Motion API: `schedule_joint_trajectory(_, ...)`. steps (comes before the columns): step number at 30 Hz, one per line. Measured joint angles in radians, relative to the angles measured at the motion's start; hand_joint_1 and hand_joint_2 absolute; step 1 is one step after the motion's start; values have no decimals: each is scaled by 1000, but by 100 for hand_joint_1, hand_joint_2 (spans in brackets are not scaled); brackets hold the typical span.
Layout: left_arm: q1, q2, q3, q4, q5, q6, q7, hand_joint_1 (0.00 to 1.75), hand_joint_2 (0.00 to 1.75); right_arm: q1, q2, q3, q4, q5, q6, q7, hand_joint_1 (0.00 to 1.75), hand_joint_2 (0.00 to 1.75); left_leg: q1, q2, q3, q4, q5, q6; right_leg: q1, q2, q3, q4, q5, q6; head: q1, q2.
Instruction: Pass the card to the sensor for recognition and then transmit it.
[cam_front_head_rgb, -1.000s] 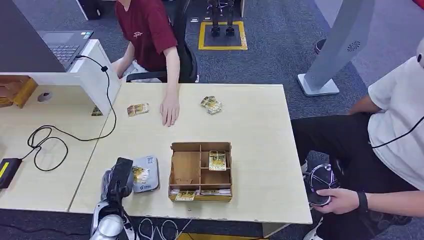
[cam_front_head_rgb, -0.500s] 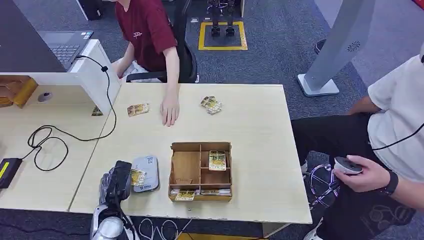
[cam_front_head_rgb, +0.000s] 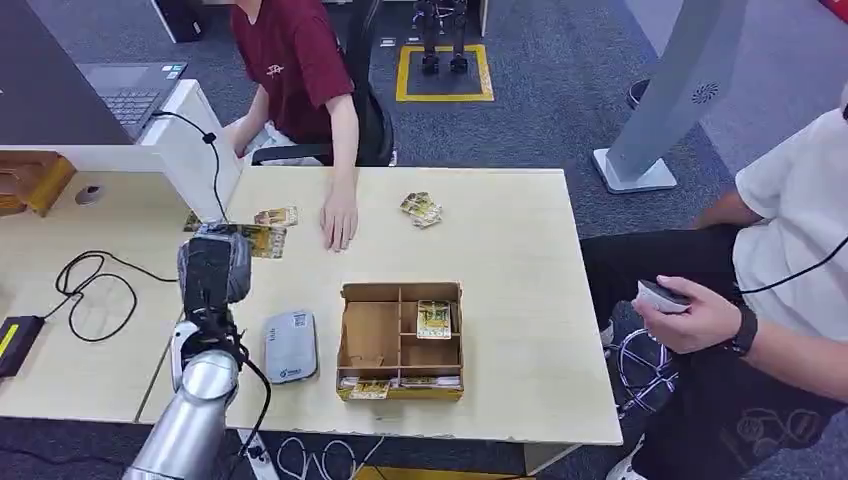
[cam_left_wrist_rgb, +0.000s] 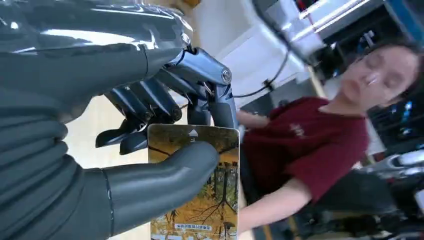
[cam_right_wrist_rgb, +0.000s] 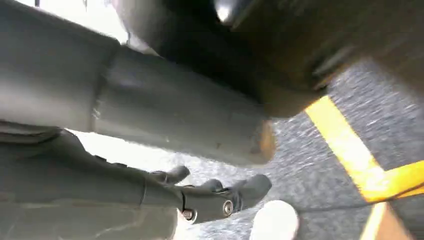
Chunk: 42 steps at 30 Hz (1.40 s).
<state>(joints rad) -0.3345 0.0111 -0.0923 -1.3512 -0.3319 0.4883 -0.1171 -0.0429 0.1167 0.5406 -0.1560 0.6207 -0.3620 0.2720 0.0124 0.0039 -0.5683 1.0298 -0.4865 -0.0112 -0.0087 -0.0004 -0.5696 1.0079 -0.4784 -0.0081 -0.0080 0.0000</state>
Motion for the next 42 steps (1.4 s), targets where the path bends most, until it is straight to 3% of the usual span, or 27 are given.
schedule_joint_trajectory(9,-71,1,-18,17,-57,59,-30,175,175,-8,3,13,-14,15,20,-5,0,0,0,0,-1,0,0,0,0,0,-1,0,0,0,0,0)
schedule_joint_trajectory(12,-132,-23,-47,75,-94,48,-23,175,175,-48,11,9,-32,-22,102,40,0,0,0,0,-2,0,2,2,0,0,-2,0,2,1,0,0)
schedule_joint_trajectory(15,-186,-55,-84,134,-126,63,-13,175,175,-97,23,4,-50,-21,139,67,0,0,-1,1,-2,1,3,2,0,0,-2,0,4,1,0,0)
schedule_joint_trajectory(23,-228,-80,-126,228,-174,87,-8,175,175,-113,29,-7,-67,-16,138,67,0,0,-1,1,-3,1,3,2,-1,1,-3,0,4,1,-1,0)
schedule_joint_trajectory(36,-228,-84,-138,278,-199,99,-7,175,175,-113,30,-21,-69,-8,142,67,0,0,-1,1,-4,1,3,2,-1,1,-4,0,4,1,0,0)
schedule_joint_trajectory(37,-229,-84,-138,281,-199,99,-7,0,175,-113,30,-21,-69,-4,142,67,0,0,-1,1,-4,1,3,2,-1,1,-4,0,4,1,0,0)
schedule_joint_trajectory(42,-229,-83,-138,288,-201,99,-13,0,175,-113,30,-23,-69,0,146,67,0,0,-1,1,-4,1,3,2,-1,1,-4,0,4,1,0,0)
